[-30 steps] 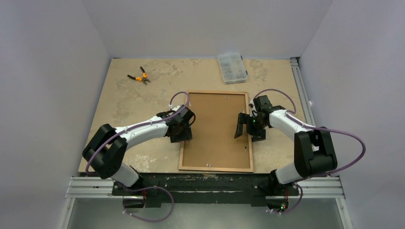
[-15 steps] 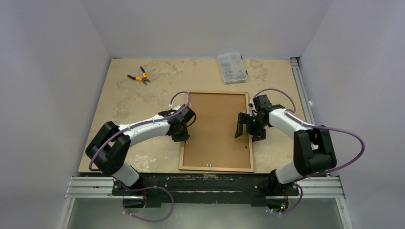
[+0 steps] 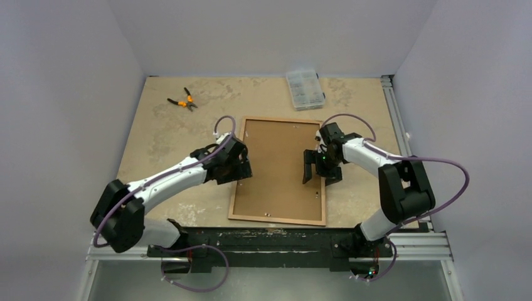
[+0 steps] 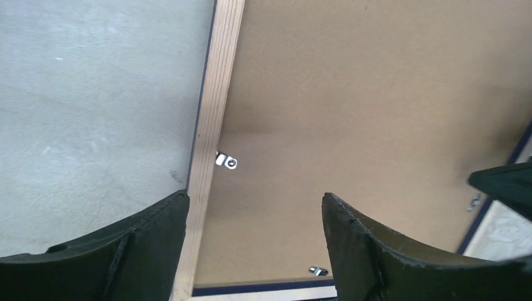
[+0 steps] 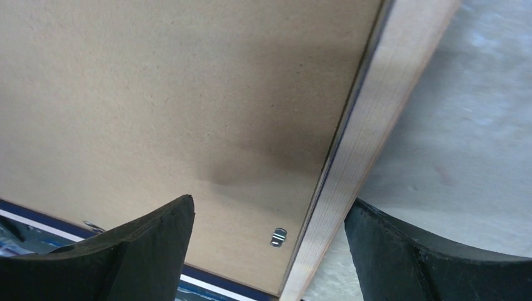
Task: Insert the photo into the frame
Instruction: Install the photo frame at the center of the board.
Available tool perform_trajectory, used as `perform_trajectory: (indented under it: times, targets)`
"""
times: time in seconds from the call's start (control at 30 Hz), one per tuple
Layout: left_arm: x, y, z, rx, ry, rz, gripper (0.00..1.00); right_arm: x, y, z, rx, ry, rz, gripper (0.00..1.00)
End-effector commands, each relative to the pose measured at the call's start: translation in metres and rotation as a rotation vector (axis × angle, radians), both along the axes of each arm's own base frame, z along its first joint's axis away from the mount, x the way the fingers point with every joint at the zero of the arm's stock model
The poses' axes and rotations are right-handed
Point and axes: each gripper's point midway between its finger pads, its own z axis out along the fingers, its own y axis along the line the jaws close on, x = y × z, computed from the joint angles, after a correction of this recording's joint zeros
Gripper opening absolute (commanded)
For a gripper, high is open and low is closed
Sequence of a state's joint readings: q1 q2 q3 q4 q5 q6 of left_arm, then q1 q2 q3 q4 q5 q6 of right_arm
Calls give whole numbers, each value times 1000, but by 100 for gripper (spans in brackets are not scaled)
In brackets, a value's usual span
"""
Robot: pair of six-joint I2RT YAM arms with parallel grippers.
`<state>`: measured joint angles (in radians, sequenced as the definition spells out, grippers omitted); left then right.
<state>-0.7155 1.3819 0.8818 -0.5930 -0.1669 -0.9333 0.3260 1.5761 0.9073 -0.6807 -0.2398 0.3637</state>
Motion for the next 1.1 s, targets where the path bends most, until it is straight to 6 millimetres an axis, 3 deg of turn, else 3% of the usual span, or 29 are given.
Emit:
perform_trajectory:
  times: [0.0, 0.13, 0.3, 0.5, 0.87, 1.07]
  targets:
    - [-1, 20, 10, -83, -25, 68, 77, 16, 37, 2, 21, -66, 73, 86]
    - [-5, 46, 1, -76, -17, 129, 78, 21, 51, 6, -82, -106, 140, 86]
    - [-13, 76, -12, 61, 21, 161, 79, 14, 41, 9, -201, -137, 136, 87]
    - [-17, 90, -26, 136, 61, 170, 83, -3, 30, 1, -217, -127, 110, 86]
    - [-21, 103, -30, 165, 76, 188, 85, -20, 25, -7, -236, -99, 120, 64]
    - [-25, 118, -29, 152, 77, 227, 87, -28, 22, -9, -245, -87, 127, 42]
